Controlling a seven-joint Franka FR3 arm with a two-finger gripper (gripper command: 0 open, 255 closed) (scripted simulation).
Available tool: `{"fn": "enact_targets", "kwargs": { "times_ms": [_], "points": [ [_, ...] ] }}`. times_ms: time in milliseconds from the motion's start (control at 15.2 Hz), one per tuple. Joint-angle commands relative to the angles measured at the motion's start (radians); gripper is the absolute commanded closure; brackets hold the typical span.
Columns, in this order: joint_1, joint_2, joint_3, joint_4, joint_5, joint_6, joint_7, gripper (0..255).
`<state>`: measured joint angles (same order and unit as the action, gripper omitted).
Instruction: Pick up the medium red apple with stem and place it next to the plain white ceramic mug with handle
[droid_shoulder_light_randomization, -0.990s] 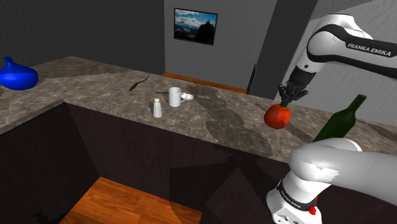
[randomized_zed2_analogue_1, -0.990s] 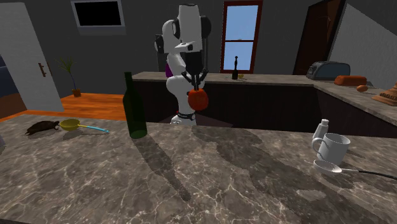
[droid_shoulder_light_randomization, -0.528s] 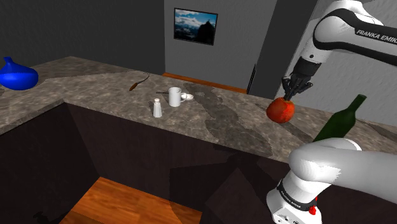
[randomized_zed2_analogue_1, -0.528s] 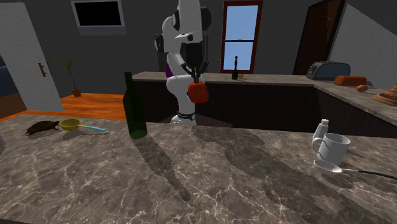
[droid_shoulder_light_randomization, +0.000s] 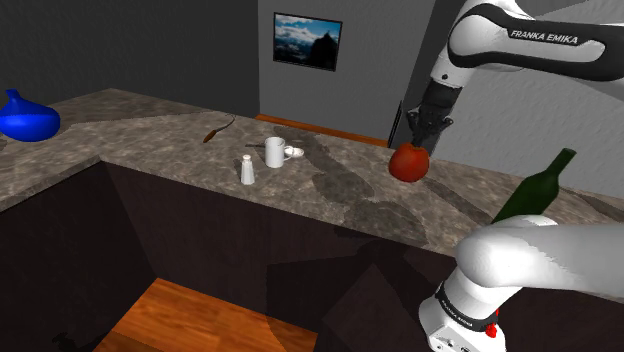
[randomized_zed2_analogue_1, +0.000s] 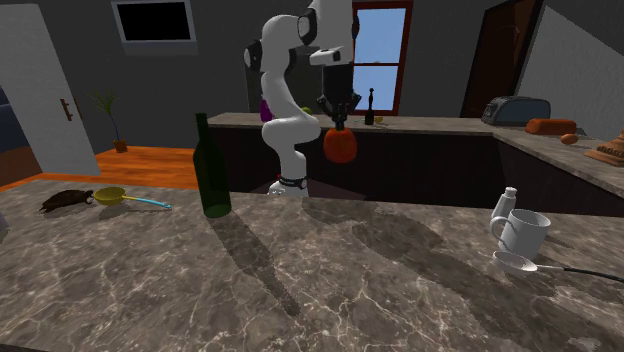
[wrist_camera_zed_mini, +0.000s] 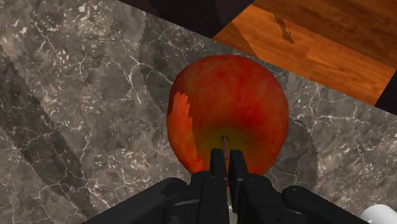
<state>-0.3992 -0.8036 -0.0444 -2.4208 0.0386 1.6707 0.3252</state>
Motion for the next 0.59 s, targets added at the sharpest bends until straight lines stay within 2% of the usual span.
{"fn": "enact_targets", "kwargs": {
  "times_ms": [0,528],
  "points": [
    [0.011,0.057,0.023,0.026,0.017,0.034,0.025,255],
    [0.053,0.315,0.134,0.209,0.067,0.118,0.149,255]
  ]
}}
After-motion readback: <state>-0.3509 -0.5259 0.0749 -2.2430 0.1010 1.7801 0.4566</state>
